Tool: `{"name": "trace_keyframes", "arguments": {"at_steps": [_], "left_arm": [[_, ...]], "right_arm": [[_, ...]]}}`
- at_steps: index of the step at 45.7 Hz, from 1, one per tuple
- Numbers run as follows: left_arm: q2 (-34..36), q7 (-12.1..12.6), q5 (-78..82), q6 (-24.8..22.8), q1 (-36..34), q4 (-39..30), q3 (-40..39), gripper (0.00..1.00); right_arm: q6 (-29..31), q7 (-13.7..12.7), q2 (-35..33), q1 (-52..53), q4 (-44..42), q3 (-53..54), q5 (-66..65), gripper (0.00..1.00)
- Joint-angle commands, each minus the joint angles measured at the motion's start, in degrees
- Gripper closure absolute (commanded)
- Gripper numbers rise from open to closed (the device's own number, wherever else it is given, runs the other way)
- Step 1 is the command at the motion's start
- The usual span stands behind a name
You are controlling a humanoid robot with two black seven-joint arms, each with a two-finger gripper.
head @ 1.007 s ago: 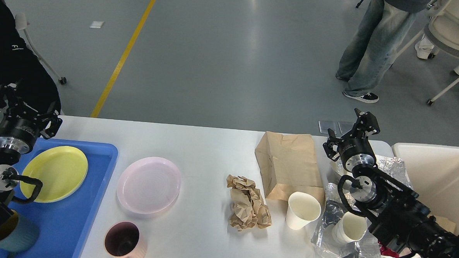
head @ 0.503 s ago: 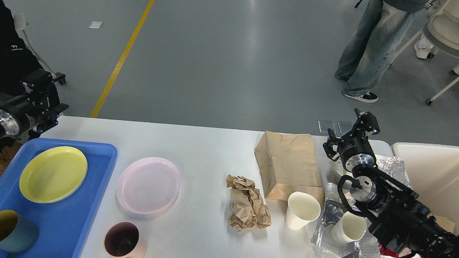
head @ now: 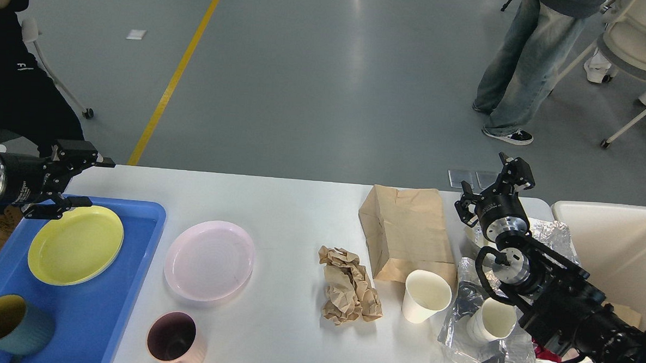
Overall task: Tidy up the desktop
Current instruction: 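Move the left gripper over the pink mug beside the tray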
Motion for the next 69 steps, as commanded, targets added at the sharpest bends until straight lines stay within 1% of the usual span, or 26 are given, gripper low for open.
{"name": "trace_keyframes", "arguments": {"at_steps": [1,5,9,11,16,22,24,29,33,37,40,44,51,59,64,69], "left_arm": [[-0.17,4.56,0.69,-0.08,-3.93,-0.27,6.04,0.03],[-0.52,6.76,0.6,-0.08,-6.65,-0.53,11.58,0.03],[-0.78,6.85,0.52,-0.08,-8.41,-0.88,17.02,0.03],[-1.13,6.94,0.52,-0.08,-8.77,-1.93,18.44,0.03],[-2.81,7.2,0.6,-0.08,-10.69,-7.82,22.31,0.03],[-2.98,7.29,0.6,-0.08,-15.53,-13.0,27.58,0.03],[-3.42,7.38,0.6,-0.08,-18.07,-15.29,29.69,0.03],[-3.6,7.2,0.6,-0.08,-21.85,-19.68,30.66,0.03],[-3.86,7.47,0.78,-0.08,-25.11,-24.86,31.63,0.03],[-5.0,8.61,1.22,-0.08,-28.27,-30.23,35.31,0.03],[-6.14,10.01,1.92,-0.08,-30.29,-31.91,37.52,0.03],[-7.46,12.56,2.71,-0.08,-30.56,-33.05,37.52,0.03],[-11.77,15.9,5.16,-0.08,-29.42,-34.37,38.4,0.03],[-15.72,16.34,9.74,-0.08,-28.98,-38.59,38.4,0.03],[-16.78,17.49,10.01,-0.08,-29.42,-39.46,38.31,0.03],[-17.22,17.84,10.01,-0.08,-29.68,-41.48,38.23,0.03]], "right_arm": [[0.0,0.0,-0.06,0.01,0.0,0.0,0.0,0.0],[0.0,0.0,0.03,0.01,0.0,0.0,0.0,0.0],[0.0,0.0,0.03,0.01,0.0,0.0,0.0,0.0],[0.0,0.0,-0.06,0.01,0.0,0.0,0.0,0.0],[0.0,0.0,-0.06,0.01,0.0,0.0,0.0,0.0],[0.0,0.0,-0.06,0.01,0.0,0.0,0.0,0.0],[0.0,0.0,-0.06,0.01,0.0,0.0,0.0,0.0],[0.0,0.0,-0.06,0.01,0.0,0.0,0.0,0.0],[0.0,0.0,0.03,-0.08,0.0,0.0,0.0,0.0],[0.0,0.0,-0.06,0.01,0.0,0.0,0.0,0.0],[0.0,0.0,0.03,0.01,0.0,0.0,0.0,0.0],[0.0,0.0,-0.06,-0.08,0.0,0.0,0.0,0.0],[0.0,0.0,-0.06,0.01,0.0,0.0,0.0,0.0],[0.0,0.0,-0.06,0.01,0.0,0.0,0.0,0.0],[0.0,0.0,-0.06,0.01,0.0,0.0,0.0,0.0],[0.0,0.0,-0.06,-0.08,0.0,0.0,0.0,0.0]]}}
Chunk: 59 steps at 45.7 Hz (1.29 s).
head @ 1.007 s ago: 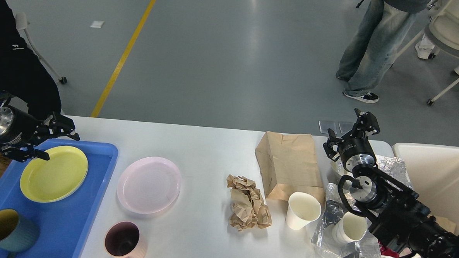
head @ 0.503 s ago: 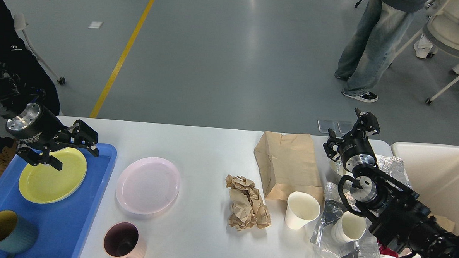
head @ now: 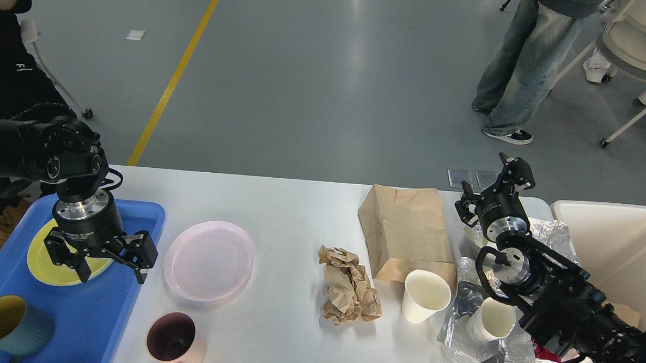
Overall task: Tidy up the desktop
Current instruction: 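Move the left gripper over the pink mug beside the tray, then grasp the pink mug with the left gripper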
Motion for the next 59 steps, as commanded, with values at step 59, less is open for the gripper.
{"name": "trace_keyframes", "arguments": {"at_steps": [59], "left_arm": [[-15.05,0.53,-0.63,-0.02,10.56,1.7,-2.51,0.4]], "right_arm": [[0.0,0.0,-0.01,0.02,0.0,0.0,0.0,0.0]]}}
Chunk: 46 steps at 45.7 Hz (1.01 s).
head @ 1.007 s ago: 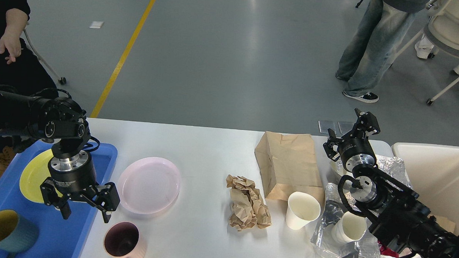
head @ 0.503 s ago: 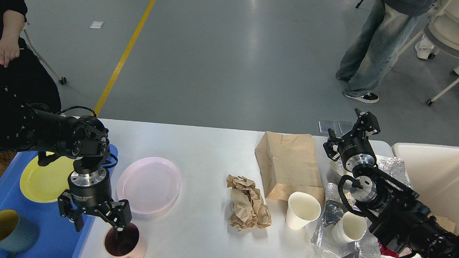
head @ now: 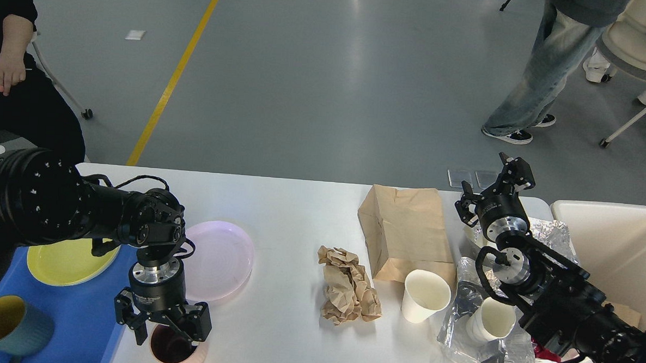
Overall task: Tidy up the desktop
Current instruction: 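Grasp the pink mug with the left gripper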
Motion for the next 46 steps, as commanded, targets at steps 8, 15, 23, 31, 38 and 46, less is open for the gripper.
{"name": "trace_keyframes", "arguments": {"at_steps": [8,15,23,31,38,46], "left_arm": [[-0.71,-0.43,0.03,0.0,-0.51,-0.07,-0.01,0.78],[-0.71,-0.52,-0.14,0.0,-0.24,-0.07,-0.01,1.0],[-0.62,-0.87,-0.32,0.0,-0.68,-0.33,0.26,1.0],[0.34,-1.05,-0.41,0.0,-3.66,-0.77,0.87,1.0],[5.96,-2.01,-0.32,0.0,-10.95,-5.51,2.28,1.0],[17.47,-1.84,-0.15,0.0,-21.59,-14.04,4.21,1.0]], "right_arm": [[0.0,0.0,-0.02,0.01,0.0,0.0,0.0,0.0],[0.0,0.0,-0.02,0.01,0.0,0.0,0.0,0.0],[0.0,0.0,-0.02,0.01,0.0,0.0,0.0,0.0],[0.0,0.09,-0.02,0.01,0.0,0.0,0.0,0.0],[0.0,0.0,-0.02,0.01,0.0,0.0,0.0,0.0],[0.0,0.0,-0.02,0.01,0.0,0.0,0.0,0.0]]}}
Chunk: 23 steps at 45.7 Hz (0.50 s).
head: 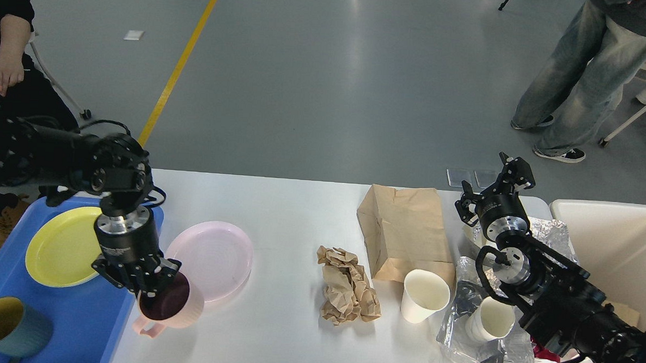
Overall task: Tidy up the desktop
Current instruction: 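Grasp the pink mug with the left gripper, then carry the pink mug onto the blue tray and release it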
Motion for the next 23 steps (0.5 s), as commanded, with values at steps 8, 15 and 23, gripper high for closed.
{"name": "trace_keyframes", "arguments": {"at_steps": [8,15,23], "left_arm": [[16.45,1.47,0.93,0.0,-6.47,-5.19,1.78,1.0],[21.46,4.11,0.93,0.0,-4.1,-4.66,1.7,1.0],[24.89,4.64,0.58,0.0,0.64,-1.33,0.64,1.0]], "right_arm": [[0.0,-0.01,0.0,0.01,0.0,0.0,0.0,0.0],[0.0,-0.01,0.0,0.01,0.0,0.0,0.0,0.0],[0.0,-0.01,0.0,0.01,0.0,0.0,0.0,0.0]]}}
